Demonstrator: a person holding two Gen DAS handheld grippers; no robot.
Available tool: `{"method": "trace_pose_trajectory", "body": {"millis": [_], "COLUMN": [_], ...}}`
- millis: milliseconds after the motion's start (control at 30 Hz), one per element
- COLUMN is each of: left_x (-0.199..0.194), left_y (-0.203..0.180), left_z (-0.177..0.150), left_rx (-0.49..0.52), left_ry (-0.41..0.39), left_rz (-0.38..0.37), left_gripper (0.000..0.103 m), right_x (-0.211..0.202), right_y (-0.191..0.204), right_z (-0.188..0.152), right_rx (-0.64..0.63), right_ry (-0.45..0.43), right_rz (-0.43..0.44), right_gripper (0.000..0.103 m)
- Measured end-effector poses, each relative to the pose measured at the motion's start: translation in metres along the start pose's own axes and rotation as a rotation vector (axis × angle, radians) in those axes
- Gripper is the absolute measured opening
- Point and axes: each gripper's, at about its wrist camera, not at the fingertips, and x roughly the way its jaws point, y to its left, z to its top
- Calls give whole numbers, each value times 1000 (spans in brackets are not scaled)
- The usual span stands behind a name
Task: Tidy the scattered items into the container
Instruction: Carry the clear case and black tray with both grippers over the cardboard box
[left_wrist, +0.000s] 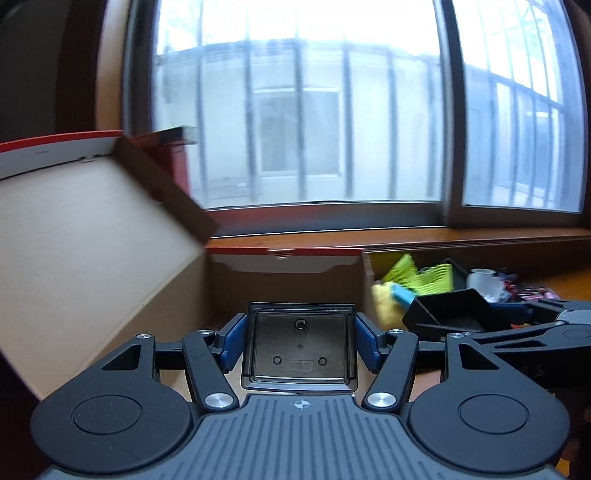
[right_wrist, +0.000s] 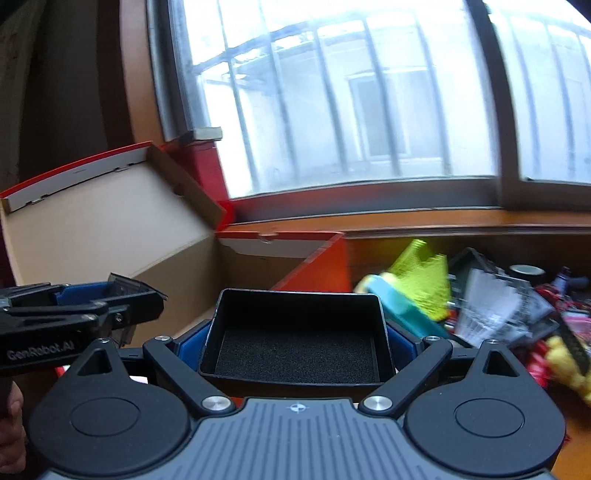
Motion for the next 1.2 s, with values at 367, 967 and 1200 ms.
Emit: {"method": "trace_pose_trajectory", "body": {"millis": [367, 967, 1200], "left_x": [5, 37, 41], "left_y": [53, 74, 80], "left_z": [-4, -9, -11], "left_rx": [-63, -98, -112], "left_ry": [8, 66, 77], "left_rz": [88, 129, 143], "left_gripper": [61, 61, 63], "right_x": [34, 79, 85], "right_y": [52, 61, 63], "right_z": [15, 27, 27], "right_rx": [-86, -126, -127], "right_ry": [-2, 46, 54], "right_rz": [96, 133, 145], "right_gripper": [94, 94, 94]}}
